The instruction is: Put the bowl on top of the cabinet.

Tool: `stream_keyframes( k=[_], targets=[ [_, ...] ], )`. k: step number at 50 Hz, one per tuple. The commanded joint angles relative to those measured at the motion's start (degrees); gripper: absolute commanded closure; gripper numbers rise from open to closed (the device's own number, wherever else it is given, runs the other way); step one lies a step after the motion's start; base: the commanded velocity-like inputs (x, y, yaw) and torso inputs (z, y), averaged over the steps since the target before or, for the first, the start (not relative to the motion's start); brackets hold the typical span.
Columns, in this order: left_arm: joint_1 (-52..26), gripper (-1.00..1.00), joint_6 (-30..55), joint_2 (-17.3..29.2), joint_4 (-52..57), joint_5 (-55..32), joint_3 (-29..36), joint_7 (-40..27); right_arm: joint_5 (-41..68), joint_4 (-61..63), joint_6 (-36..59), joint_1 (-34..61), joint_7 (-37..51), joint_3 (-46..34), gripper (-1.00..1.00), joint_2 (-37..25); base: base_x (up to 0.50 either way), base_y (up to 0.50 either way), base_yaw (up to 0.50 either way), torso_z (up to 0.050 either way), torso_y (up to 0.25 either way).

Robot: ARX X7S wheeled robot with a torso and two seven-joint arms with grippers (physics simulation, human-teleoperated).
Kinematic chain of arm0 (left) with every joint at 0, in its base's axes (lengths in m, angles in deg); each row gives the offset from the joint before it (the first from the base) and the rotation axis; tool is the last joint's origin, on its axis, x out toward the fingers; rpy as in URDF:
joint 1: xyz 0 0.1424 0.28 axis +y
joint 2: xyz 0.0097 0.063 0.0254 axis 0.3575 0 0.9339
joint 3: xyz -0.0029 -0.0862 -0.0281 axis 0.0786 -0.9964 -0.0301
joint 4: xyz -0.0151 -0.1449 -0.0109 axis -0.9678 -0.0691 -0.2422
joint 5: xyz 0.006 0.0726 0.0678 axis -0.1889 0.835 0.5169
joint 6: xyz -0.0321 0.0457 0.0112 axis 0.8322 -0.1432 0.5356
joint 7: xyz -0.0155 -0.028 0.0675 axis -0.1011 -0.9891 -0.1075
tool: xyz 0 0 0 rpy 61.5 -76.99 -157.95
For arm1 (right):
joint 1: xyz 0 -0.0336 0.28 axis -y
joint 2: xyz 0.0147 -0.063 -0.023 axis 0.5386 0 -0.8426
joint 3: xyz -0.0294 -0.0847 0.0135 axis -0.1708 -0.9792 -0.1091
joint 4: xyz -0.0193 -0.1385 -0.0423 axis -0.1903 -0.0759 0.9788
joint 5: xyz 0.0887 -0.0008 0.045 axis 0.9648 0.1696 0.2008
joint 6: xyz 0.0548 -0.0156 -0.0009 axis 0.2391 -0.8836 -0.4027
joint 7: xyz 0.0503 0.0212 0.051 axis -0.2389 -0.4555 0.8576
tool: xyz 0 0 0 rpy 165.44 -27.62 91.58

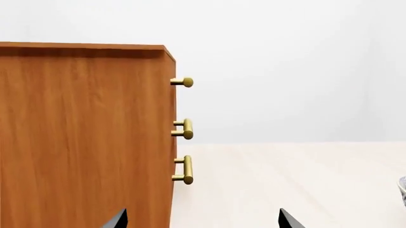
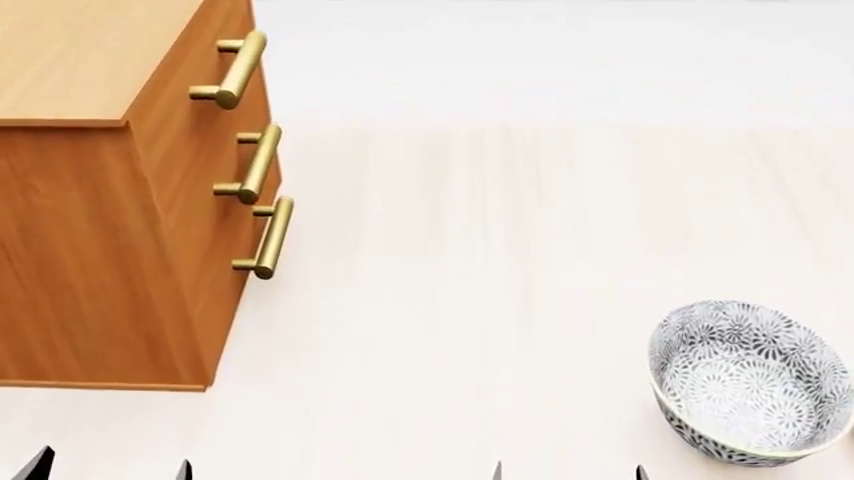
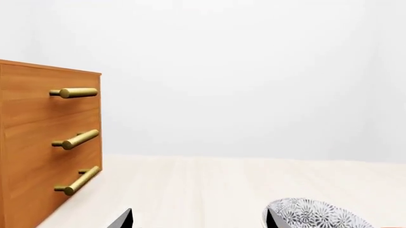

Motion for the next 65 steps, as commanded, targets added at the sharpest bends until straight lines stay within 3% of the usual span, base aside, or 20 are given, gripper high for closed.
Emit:
stream_keyframes(
  k=[1, 24, 65],
  targets=[
    [-0.24, -1.00, -0.16, 0.26, -0.31, -0.27, 0.24, -0.32, 0.16, -0.05, -0.11, 0.07, 0.48, -0.44, -1.00, -0.48, 0.25, 0.00, 0.00, 0.000, 0.000],
    [-0.54, -1.00, -0.49, 0.60, -0.80, -0.63, 0.72, -0.68, 0.24, -0.40, -0.15, 0.40, 1.53, -1.20, -1.00, -1.12, 0.22, 0.00, 0.00, 0.000, 0.000],
    [-1.16, -1.00, -0.54, 1.20, -1.43, -1.13, 1.43, -1.47, 1.93, -0.64, 0.87, 1.25, 3.73, -1.14, -1.00, -1.48, 0.05, 0.00, 0.00, 0.000, 0.000]
  ],
)
